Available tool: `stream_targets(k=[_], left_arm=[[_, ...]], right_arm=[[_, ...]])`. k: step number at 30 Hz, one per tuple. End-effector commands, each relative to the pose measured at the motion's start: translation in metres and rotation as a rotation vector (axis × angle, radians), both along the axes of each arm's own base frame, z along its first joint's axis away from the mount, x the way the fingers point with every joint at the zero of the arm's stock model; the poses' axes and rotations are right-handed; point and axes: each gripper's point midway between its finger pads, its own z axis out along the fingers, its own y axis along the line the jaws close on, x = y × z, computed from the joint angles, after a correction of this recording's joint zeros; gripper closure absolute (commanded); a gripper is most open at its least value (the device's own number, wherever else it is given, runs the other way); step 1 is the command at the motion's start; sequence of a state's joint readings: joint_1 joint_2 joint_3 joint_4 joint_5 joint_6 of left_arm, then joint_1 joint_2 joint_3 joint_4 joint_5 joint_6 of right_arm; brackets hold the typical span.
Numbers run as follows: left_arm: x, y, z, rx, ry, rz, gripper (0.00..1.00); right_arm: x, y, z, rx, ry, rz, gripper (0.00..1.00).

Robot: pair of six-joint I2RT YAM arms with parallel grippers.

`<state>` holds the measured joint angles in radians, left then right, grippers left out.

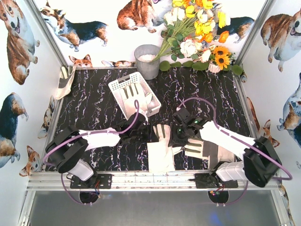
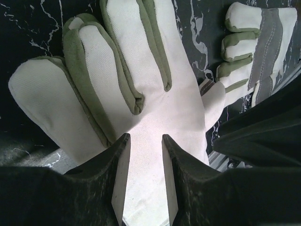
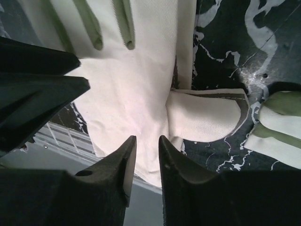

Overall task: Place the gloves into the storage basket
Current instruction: Pair the glove with the glove.

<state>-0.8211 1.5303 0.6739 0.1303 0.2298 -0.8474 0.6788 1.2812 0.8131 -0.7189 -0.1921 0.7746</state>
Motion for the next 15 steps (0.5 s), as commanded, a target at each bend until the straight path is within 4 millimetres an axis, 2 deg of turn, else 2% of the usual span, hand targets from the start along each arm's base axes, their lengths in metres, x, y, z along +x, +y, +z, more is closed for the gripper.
stream_targets(k=[1, 7, 11, 15], left_arm=[[0.000, -0.007, 0.000, -0.020, -0.012, -0.024, 0.73], [-0.003, 0.004, -0.014, 0.027, 0.012, 0.008, 0.73], [0.000, 0.011, -0.024, 0.086, 0.011, 0.020, 0.73], [0.009, 0.025, -0.035, 0.187, -0.002, 0.052, 0.73]], right_arm=[[0.001, 0.013, -0.010, 0.055, 0.020, 0.022, 0.74], [-0.003, -0.009, -0.039, -0.051, 0.074, -0.006, 0.81], [-0.002, -0.008, -0.051, -0.011, 0.127, -0.022, 0.90], [0.003, -0.005, -0.060, 0.013, 0.160, -0.037, 0.90]])
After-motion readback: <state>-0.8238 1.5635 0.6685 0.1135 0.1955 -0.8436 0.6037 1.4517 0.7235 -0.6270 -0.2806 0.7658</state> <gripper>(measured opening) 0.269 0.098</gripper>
